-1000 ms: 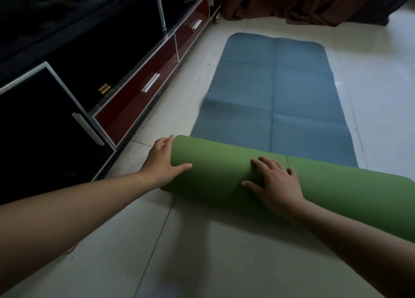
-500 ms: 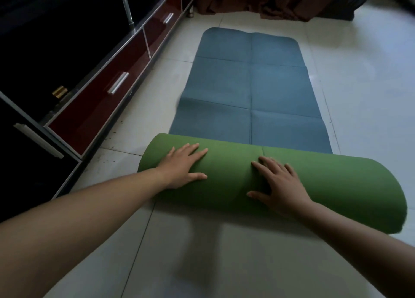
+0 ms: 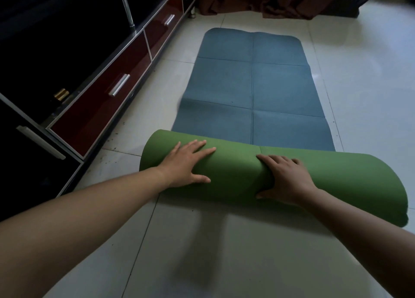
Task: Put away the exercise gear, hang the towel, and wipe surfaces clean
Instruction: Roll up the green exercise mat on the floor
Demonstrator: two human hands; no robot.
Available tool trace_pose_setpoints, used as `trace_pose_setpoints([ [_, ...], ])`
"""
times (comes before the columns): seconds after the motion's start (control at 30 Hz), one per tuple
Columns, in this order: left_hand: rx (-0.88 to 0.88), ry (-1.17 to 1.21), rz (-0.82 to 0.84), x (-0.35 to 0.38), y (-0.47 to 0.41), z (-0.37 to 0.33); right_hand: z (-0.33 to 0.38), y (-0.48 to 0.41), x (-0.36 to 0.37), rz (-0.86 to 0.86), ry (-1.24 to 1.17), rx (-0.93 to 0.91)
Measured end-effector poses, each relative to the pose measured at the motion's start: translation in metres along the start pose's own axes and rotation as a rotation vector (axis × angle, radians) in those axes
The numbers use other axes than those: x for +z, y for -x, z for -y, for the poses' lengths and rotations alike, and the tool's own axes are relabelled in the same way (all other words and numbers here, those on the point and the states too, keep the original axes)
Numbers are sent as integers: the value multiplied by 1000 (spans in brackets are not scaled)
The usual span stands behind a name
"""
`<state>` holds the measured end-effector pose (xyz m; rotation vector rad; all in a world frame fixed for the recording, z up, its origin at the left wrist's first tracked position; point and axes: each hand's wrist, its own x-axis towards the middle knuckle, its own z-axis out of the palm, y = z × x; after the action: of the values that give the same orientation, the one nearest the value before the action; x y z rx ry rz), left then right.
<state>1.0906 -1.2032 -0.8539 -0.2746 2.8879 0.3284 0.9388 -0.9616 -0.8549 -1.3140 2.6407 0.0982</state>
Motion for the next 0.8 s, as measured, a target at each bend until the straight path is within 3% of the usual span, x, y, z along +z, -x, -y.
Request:
trace_pose_setpoints([
  [0.13, -2, -70, 1, 0, -1, -2, 3, 2, -7, -69, -9, -8],
  [0.5, 85, -130, -218, -29, -8, -10, 1, 15, -33, -139, -6, 4],
  [0.8, 245, -30, -156, -19, -9, -80, -35, 97, -41, -61, 65, 114],
])
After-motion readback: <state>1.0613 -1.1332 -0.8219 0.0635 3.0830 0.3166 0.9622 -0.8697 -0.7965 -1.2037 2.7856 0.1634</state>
